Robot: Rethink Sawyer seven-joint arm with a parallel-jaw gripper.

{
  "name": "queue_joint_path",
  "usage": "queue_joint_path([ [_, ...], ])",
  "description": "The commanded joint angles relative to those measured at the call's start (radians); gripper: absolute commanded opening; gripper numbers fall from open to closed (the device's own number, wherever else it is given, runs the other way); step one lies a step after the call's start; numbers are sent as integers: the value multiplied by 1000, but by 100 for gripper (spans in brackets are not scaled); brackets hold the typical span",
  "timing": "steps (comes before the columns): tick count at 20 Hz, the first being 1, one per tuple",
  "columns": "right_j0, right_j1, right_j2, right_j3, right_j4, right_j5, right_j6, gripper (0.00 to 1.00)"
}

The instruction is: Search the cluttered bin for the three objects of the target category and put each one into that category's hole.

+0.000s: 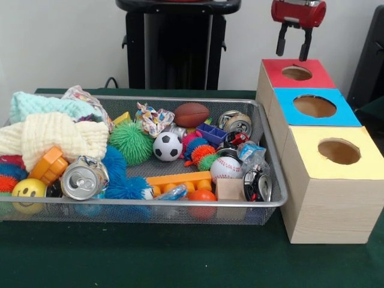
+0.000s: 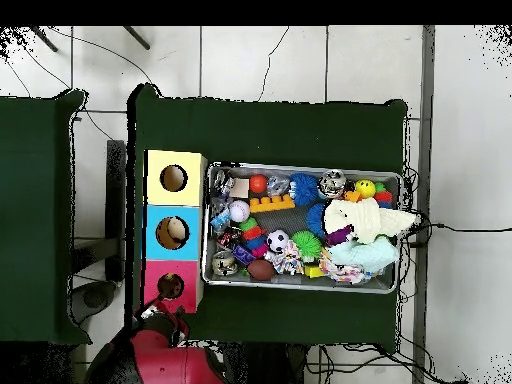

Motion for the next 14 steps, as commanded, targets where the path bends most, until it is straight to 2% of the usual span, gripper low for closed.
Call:
queue_joint_path([
  [1,-131,-59,75,-127,-76,204,-119,100],
  [6,-235,-81,155,-134,-128,242,-167,100],
  [11,-275,-83,191,-146,-188,246,-168,100],
  [14,-316,-89,227,-153,-199,279,-172,100],
])
